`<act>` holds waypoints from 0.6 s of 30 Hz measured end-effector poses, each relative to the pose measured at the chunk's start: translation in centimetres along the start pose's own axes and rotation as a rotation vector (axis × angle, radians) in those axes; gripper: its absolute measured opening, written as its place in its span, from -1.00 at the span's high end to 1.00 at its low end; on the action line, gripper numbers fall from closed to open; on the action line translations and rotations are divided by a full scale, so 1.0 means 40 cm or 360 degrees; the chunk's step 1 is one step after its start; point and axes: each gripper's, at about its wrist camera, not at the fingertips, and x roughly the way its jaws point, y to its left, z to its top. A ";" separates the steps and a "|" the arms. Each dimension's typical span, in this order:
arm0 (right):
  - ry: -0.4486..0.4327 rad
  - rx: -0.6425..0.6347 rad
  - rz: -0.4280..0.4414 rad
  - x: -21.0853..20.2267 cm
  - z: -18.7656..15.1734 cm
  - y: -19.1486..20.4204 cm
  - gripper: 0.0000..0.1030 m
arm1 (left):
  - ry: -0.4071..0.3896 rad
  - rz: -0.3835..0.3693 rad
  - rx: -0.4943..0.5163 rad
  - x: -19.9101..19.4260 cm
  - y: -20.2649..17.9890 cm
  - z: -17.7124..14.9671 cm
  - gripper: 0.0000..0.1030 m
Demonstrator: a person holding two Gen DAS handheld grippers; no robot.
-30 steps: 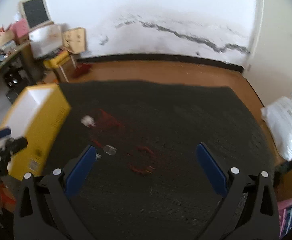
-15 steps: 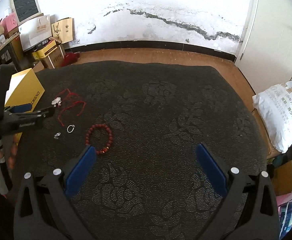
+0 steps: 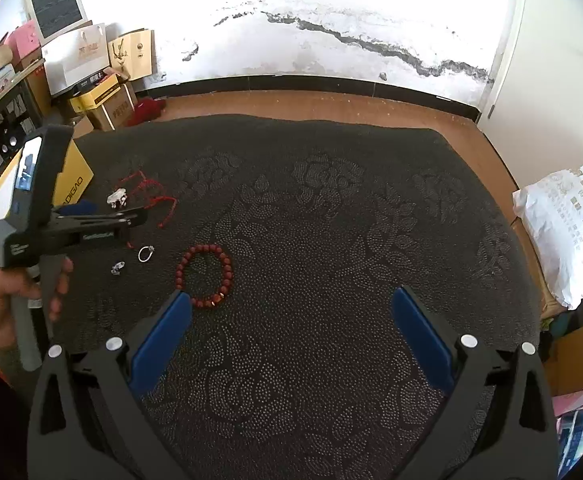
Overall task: Organize jewelry
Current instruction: 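Move both tools back over the remaining jewelry on the rug, then close the left tool on the red-string pendant necklace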
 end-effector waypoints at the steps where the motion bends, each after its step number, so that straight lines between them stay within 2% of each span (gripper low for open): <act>1: 0.0002 -0.0003 0.0001 0.002 0.003 0.002 -0.88 | 0.0009 -0.0003 -0.0022 0.013 0.007 0.001 -0.88; 3: -0.0001 -0.0012 0.0003 0.004 0.006 0.005 -0.88 | -0.0009 0.0017 -0.0026 0.035 0.014 -0.002 -0.88; 7: -0.0005 -0.0031 0.0021 0.010 0.018 0.013 -0.88 | -0.0073 0.0104 0.0124 0.051 -0.019 0.001 -0.88; 12: -0.0007 -0.0034 0.0038 0.018 0.033 0.007 -0.88 | -0.0096 0.0109 0.0091 0.048 -0.016 0.005 -0.86; 14: 0.0000 -0.0017 0.0042 0.022 0.037 0.000 -0.88 | -0.0106 0.0121 0.0076 0.038 -0.008 -0.001 -0.76; 16: 0.0008 0.0002 0.0049 0.022 0.037 -0.007 -0.88 | -0.0122 0.0127 0.0059 0.026 0.002 -0.011 -0.55; 18: 0.0014 0.0019 0.0066 0.020 0.037 -0.014 -0.88 | -0.0126 0.0130 0.0057 0.028 0.005 -0.016 -0.51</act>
